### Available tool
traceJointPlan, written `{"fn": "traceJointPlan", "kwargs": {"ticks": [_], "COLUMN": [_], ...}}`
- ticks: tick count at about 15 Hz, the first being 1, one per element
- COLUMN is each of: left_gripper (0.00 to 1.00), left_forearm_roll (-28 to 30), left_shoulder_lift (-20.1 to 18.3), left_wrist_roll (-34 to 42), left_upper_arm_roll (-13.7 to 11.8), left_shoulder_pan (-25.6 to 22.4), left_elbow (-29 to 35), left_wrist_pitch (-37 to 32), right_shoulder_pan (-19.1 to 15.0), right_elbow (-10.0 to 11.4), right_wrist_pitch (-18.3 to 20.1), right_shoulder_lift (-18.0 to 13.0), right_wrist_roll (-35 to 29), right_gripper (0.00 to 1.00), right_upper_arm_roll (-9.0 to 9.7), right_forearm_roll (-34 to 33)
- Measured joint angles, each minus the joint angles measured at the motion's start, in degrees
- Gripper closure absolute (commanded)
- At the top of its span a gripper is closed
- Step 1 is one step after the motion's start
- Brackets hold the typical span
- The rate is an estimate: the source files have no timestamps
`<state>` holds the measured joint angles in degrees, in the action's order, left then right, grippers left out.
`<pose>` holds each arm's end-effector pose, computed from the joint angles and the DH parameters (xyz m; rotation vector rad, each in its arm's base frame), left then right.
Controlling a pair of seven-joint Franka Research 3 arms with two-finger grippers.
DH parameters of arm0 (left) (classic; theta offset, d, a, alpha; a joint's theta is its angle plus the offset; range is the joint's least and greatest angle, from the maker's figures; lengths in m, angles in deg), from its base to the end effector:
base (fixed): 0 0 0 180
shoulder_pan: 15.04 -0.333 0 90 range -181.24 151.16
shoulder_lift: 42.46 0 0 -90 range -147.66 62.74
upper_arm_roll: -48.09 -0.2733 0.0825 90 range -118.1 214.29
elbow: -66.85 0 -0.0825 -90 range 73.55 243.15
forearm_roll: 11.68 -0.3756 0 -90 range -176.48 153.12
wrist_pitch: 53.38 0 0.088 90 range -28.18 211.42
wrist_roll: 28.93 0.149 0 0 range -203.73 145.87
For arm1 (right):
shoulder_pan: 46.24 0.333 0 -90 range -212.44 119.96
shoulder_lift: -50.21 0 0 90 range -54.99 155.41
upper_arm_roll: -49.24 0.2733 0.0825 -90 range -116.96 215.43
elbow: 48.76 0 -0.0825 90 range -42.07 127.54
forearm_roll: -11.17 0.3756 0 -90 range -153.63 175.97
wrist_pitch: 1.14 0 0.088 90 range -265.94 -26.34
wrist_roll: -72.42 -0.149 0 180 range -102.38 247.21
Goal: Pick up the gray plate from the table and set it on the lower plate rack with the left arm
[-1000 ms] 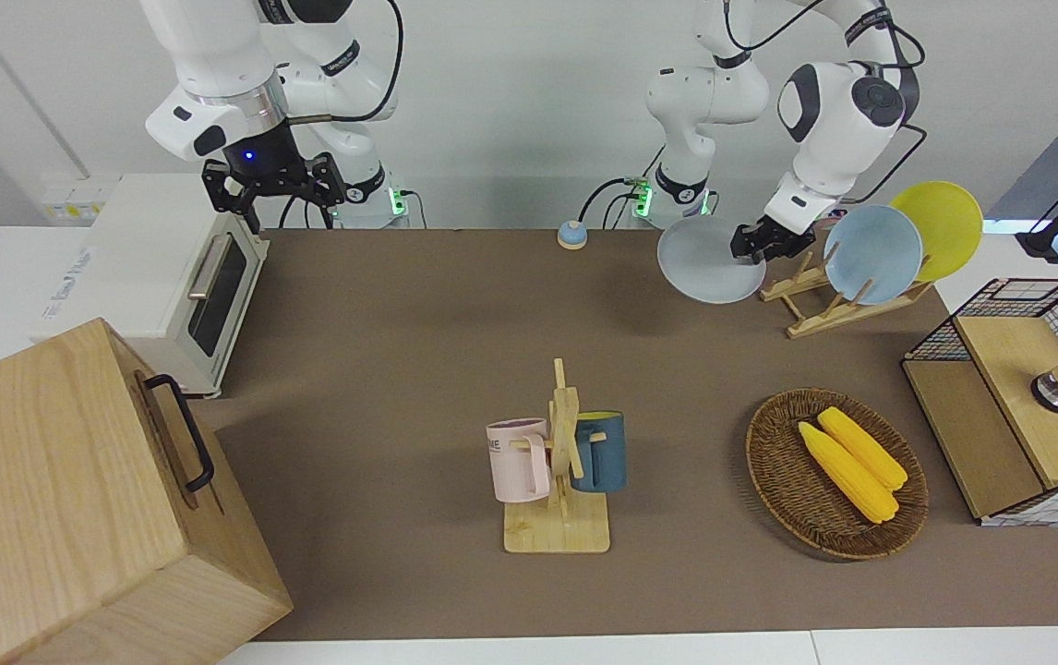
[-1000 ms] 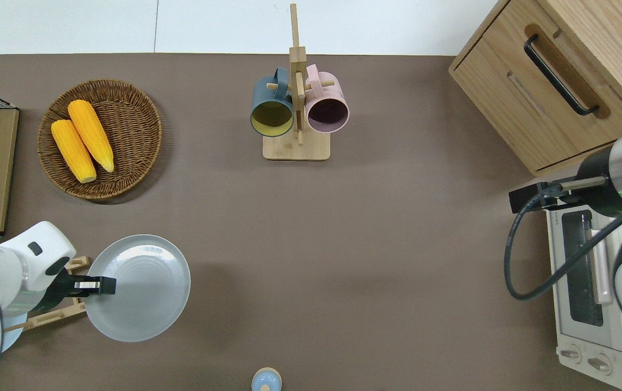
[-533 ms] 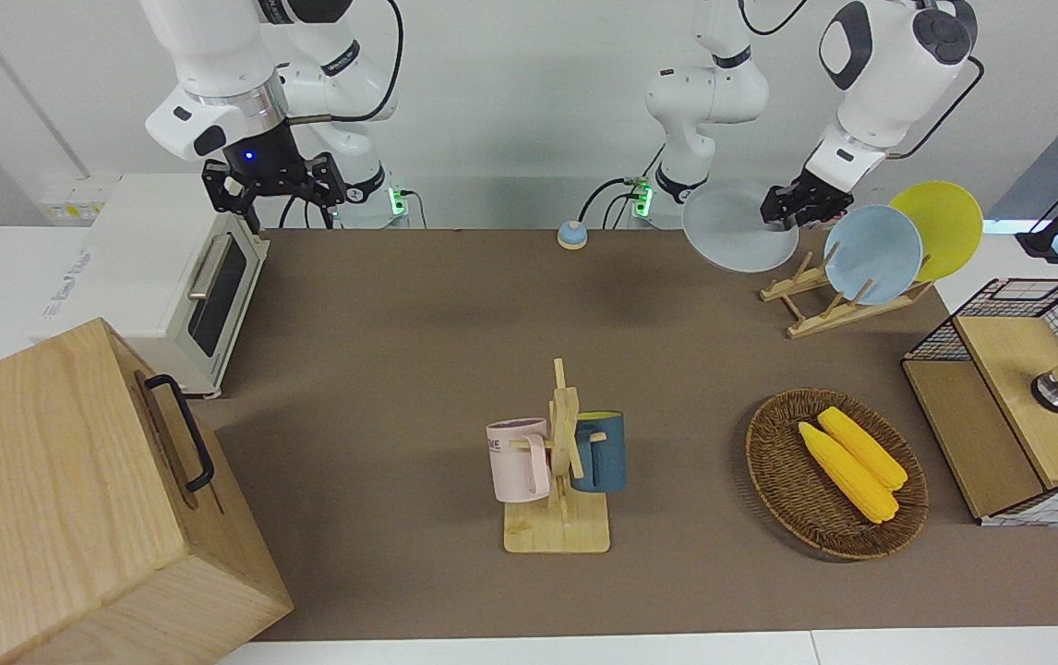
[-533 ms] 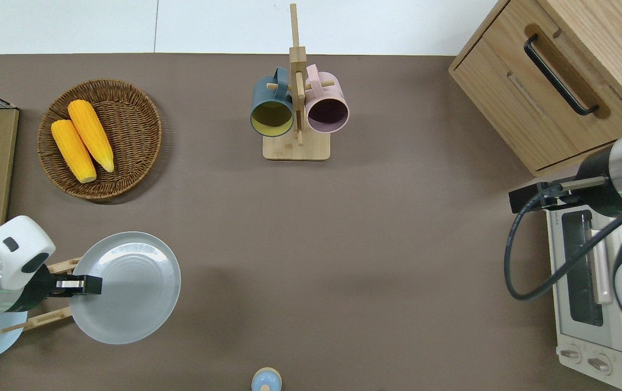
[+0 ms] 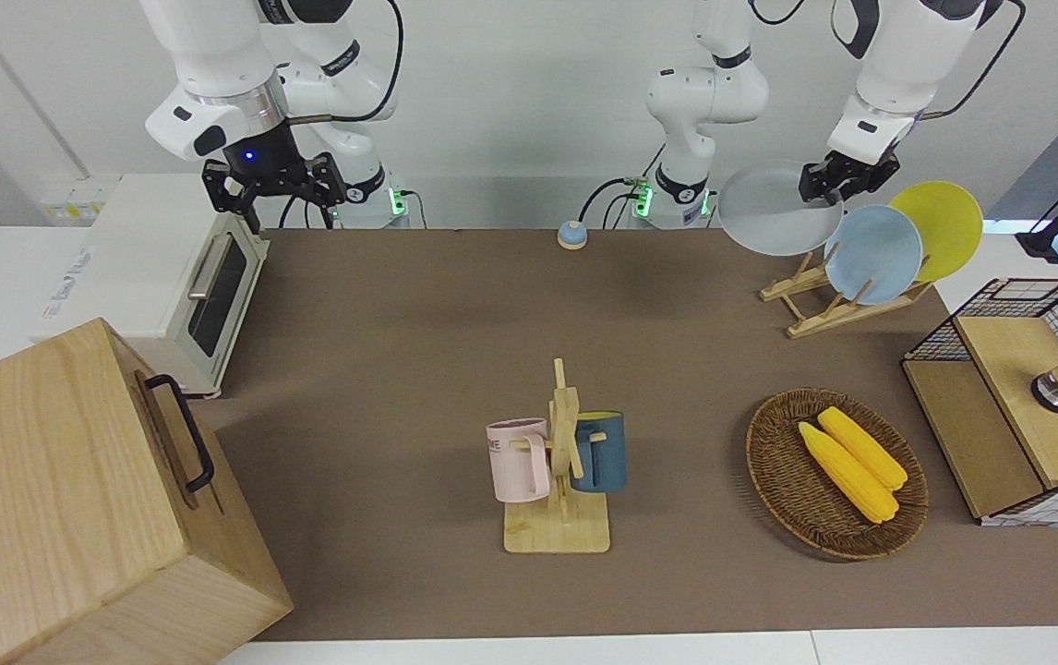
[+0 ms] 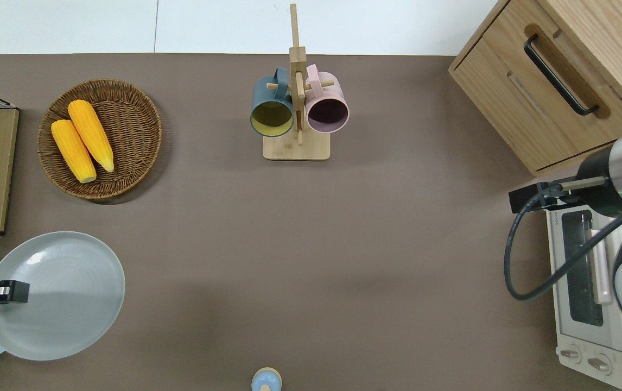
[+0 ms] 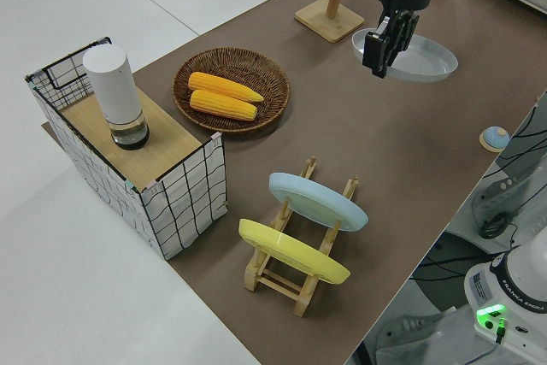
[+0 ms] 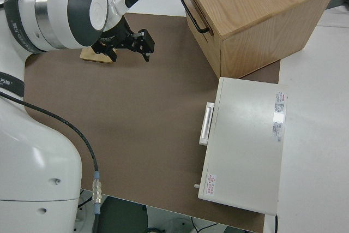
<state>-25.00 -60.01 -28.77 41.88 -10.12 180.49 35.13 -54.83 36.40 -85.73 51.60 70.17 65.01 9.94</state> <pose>0.4460 0.0482 0.5034 -2.9365 -0.0043 0.1994 0.5381 0.0629 0.5578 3.1209 0.1318 -0.0499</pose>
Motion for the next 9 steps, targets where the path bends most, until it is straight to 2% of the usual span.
{"fn": "traceJointPlan", "kwargs": {"ticks": [6, 9], "left_gripper": [1.0, 1.0], "left_forearm_roll": [-14.02, -19.11], "left_shoulder_lift": [0.0, 0.08], "left_wrist_roll": [-2.54, -5.83], "left_upper_arm_roll": [2.21, 4.68], "left_shoulder_pan": [0.02, 0.04], "left_elbow": [-0.46, -0.44], "left_wrist_pitch": [-1.23, -3.28], "right_shoulder_pan": [0.0, 0.0], "right_elbow": [0.0, 0.0], "right_wrist_pitch": [0.0, 0.0], "right_shoulder_lift": [0.0, 0.0], "right_wrist_roll": [0.0, 0.0], "right_gripper": [0.017, 0.017], "right_upper_arm_roll": [0.0, 0.0], "right_forearm_roll": [0.0, 0.0]}}
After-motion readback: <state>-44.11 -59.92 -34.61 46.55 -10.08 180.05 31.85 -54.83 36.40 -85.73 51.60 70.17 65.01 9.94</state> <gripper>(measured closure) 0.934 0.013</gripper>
